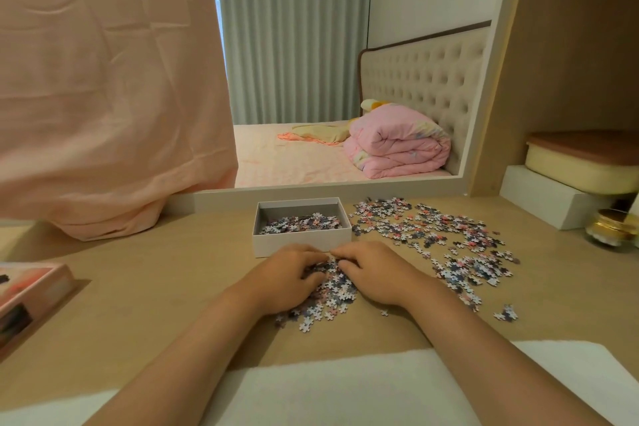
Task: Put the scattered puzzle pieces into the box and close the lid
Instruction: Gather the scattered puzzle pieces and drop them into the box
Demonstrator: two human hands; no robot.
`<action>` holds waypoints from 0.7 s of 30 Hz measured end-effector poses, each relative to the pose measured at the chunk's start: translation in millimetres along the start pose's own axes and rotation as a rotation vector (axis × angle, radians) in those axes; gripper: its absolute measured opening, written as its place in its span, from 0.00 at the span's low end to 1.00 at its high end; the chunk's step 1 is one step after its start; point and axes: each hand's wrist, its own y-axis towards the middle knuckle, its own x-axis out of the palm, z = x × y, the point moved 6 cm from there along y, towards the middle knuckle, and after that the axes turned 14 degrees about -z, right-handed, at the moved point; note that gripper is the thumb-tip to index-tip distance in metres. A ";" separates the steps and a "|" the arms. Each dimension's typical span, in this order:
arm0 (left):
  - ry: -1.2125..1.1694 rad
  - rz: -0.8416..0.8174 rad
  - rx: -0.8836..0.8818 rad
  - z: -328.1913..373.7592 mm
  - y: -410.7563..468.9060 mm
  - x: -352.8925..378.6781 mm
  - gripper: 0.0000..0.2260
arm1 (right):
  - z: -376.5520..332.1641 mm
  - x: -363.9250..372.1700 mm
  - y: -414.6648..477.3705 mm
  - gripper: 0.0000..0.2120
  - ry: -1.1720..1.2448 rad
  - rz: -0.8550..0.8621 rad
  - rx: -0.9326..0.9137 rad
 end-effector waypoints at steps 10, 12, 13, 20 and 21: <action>0.081 0.430 -0.078 -23.3 -24.4 -40.2 0.16 | 1.6 -27.4 6.2 0.19 -0.059 0.299 -0.037; 0.119 0.301 -0.158 -33.0 -20.8 -30.5 0.22 | 1.4 -23.6 11.2 0.23 -0.185 0.189 0.000; 0.104 0.229 -0.167 -35.9 -19.1 -24.3 0.24 | 1.2 -20.2 11.8 0.25 -0.232 0.121 0.016; 0.045 0.194 -0.085 -26.1 -25.1 -22.5 0.23 | 10.4 -35.3 -10.5 0.22 0.019 0.082 0.082; 0.047 0.200 -0.072 -24.0 -25.9 -22.4 0.24 | 11.0 -40.1 -15.1 0.21 0.034 0.104 0.079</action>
